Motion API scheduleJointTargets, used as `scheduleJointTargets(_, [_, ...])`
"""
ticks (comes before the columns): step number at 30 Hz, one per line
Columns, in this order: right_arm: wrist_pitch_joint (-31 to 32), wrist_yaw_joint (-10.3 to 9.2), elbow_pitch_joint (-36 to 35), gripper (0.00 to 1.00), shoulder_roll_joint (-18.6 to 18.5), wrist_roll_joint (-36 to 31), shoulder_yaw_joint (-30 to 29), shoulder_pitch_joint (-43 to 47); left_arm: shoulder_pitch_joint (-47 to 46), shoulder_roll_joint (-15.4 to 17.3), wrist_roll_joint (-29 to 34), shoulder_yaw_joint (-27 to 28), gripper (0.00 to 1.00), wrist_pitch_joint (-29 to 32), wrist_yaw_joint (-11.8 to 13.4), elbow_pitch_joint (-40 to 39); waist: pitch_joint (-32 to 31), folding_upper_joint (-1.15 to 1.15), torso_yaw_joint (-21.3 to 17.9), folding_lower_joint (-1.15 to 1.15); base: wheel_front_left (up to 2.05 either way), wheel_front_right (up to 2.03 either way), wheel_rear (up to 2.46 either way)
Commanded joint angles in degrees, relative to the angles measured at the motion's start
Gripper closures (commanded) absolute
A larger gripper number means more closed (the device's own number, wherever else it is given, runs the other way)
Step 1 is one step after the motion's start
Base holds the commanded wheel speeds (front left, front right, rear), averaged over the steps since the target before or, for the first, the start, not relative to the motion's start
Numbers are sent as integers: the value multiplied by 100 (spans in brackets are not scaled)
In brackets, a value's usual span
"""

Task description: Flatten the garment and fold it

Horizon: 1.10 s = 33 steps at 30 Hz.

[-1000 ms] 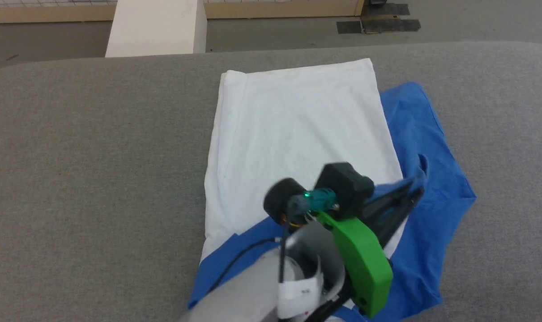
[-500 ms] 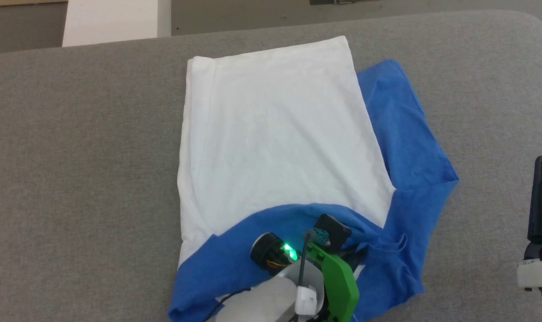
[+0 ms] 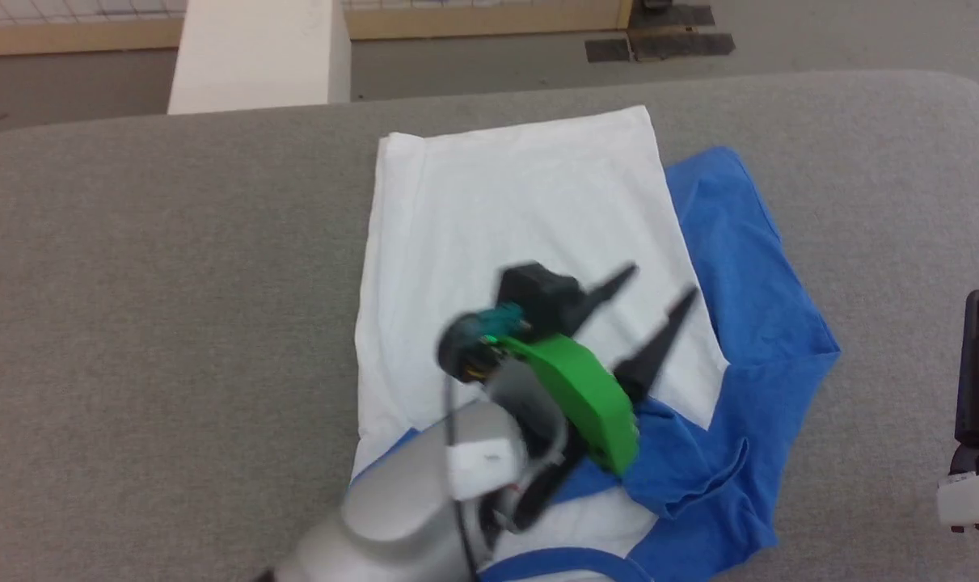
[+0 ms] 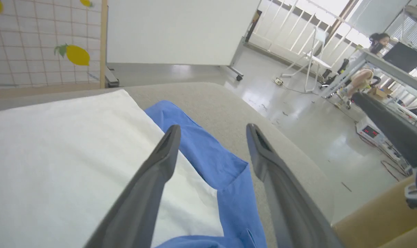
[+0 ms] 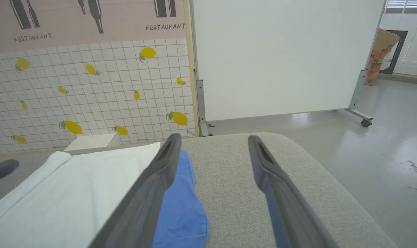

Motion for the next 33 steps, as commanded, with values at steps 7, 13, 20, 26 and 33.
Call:
scheduleJointTargets(7, [75,-9,-43,0,5,-6,77,162,344,1520,340,1106,0,-683,1028,-1261,-299,-1,269,0,0,0,0])
scheduleJointTargets(13, [-17,-9,67,0,5,91,90,291,1922,2705,574,2325,0,-1031,2073,-2666,-274,-1,332,0,0,0,0])
scheduleJointTargets(20, [-103,-9,203,0,5,137,123,434,3772,2726,1389,3065,0,-1066,2501,-3380,-235,-1,401,0,0,0,0])
scheduleJointTargets(26, [-152,-9,357,0,5,201,57,518,4636,2041,1893,3610,0,-1067,2429,-3452,-198,-1,452,0,0,0,0])
scheduleJointTargets(33, [57,-9,306,0,5,49,48,151,4639,1572,2251,3894,0,-1068,1906,-3442,21,-1,427,0,0,0,0])
